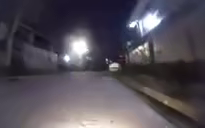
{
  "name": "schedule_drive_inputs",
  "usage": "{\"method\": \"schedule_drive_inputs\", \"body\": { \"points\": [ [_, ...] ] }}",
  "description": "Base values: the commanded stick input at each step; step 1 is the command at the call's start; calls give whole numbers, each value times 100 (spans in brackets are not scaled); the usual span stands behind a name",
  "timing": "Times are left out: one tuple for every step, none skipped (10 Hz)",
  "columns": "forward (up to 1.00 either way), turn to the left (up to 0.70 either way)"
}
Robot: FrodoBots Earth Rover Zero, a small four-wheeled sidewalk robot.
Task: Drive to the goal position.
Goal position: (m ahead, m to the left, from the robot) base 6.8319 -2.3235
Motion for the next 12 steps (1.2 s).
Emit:
{"method": "schedule_drive_inputs", "body": {
  "points": [
    [50, 0],
    [50, 0],
    [50, 0],
    [50, 0],
    [50, 0],
    [50, 0],
    [50, 0],
    [50, 0],
    [50, 0],
    [50, 0],
    [50, 0],
    [50, 0]
  ]
}}
